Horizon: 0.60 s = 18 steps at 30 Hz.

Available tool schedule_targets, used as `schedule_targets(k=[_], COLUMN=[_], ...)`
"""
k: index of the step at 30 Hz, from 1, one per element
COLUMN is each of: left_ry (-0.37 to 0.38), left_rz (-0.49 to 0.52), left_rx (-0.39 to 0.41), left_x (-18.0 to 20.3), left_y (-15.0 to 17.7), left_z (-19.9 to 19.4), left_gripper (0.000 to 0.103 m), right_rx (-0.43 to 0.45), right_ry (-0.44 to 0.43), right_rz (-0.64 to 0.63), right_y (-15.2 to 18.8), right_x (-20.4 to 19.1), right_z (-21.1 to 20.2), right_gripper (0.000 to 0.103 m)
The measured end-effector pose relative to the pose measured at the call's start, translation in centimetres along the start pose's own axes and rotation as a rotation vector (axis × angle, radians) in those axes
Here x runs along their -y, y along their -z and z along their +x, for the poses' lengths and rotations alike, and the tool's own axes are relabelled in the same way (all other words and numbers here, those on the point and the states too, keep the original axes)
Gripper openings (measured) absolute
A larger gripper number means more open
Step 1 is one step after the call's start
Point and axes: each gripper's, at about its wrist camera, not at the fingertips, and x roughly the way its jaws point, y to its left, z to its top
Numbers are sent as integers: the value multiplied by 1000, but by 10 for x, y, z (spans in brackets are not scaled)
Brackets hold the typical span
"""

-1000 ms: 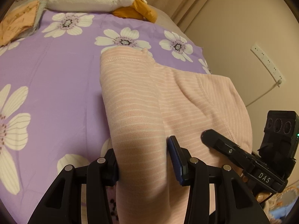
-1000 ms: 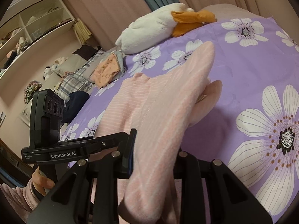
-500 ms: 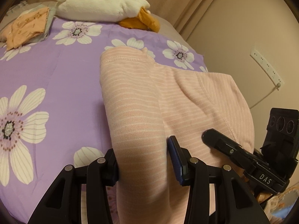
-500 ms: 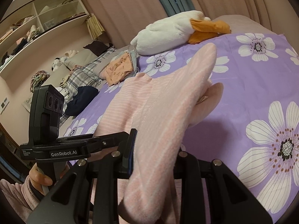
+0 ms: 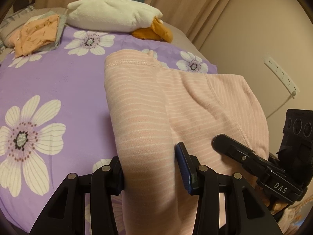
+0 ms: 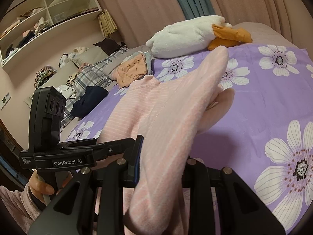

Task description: Fold small clothes

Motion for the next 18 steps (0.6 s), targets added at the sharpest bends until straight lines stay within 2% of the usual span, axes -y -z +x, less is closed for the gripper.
schedule_targets(k=[18], left_ry=[-28], left_rz=[-17], left_rx=[35], left_x=[-15], left_y=[-7], left_z=[-4], left_gripper=[44], right_rx=[-18], right_ry=[0], right_rz=[-60], right_y=[-14], right_x=[-16], right_z=[19], right_gripper=[26])
